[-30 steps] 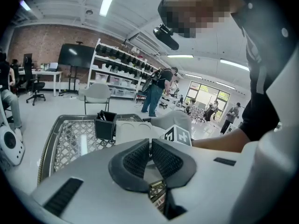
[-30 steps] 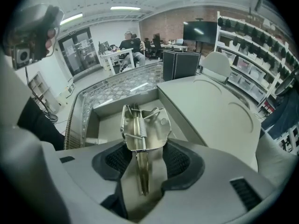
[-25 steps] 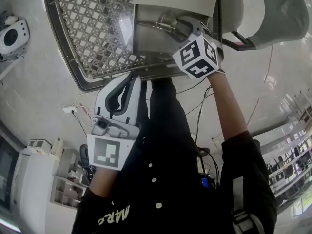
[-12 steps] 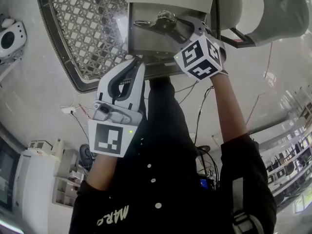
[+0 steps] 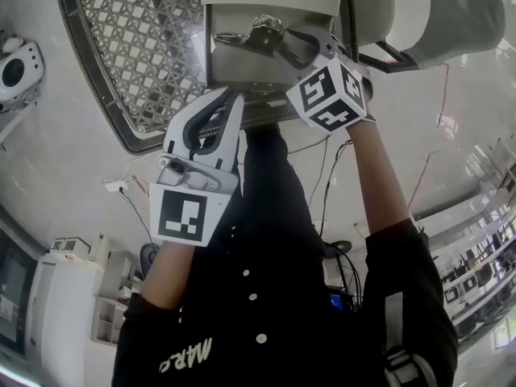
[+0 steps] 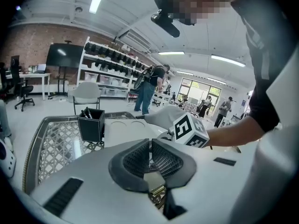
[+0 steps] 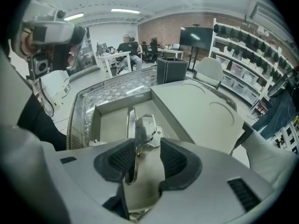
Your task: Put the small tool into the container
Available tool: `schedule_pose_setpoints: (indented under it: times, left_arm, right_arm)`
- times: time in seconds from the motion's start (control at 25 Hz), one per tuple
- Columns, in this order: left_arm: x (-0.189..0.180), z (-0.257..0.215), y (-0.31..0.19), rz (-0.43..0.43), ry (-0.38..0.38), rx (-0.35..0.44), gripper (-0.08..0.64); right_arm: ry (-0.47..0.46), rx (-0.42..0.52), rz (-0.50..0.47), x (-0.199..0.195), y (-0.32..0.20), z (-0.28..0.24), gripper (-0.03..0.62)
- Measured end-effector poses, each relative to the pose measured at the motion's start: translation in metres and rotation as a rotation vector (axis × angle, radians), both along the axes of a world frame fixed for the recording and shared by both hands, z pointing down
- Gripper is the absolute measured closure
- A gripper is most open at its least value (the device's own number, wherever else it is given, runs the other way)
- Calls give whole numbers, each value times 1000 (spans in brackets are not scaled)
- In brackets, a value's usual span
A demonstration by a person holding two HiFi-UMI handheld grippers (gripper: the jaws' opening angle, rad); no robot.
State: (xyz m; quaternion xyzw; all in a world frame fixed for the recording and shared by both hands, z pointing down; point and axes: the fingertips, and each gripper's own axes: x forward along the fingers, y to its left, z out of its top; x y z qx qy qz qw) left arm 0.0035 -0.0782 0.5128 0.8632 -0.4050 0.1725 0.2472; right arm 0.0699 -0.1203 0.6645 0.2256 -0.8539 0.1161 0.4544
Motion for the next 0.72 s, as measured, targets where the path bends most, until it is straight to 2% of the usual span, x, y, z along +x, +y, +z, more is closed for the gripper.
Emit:
schedule_pose_setpoints:
  times: [0.16,0.36,0.52,0.72]
  left_arm:
    - [3,-16,0,22,0,29,520]
    - [6,-54,-2,43,15,93,520]
    - [8,-85,-9,68,32,150,520]
    - [6,-125,-11,75,62,187,520]
  right_arm:
    - [-29,45,21,5,-3,-36,415]
    - [-104,135,96,6,-3,-110,502]
    - [-127,226,161,14,-5,-167,574]
    - [-185,293,246,26,2,-236,577]
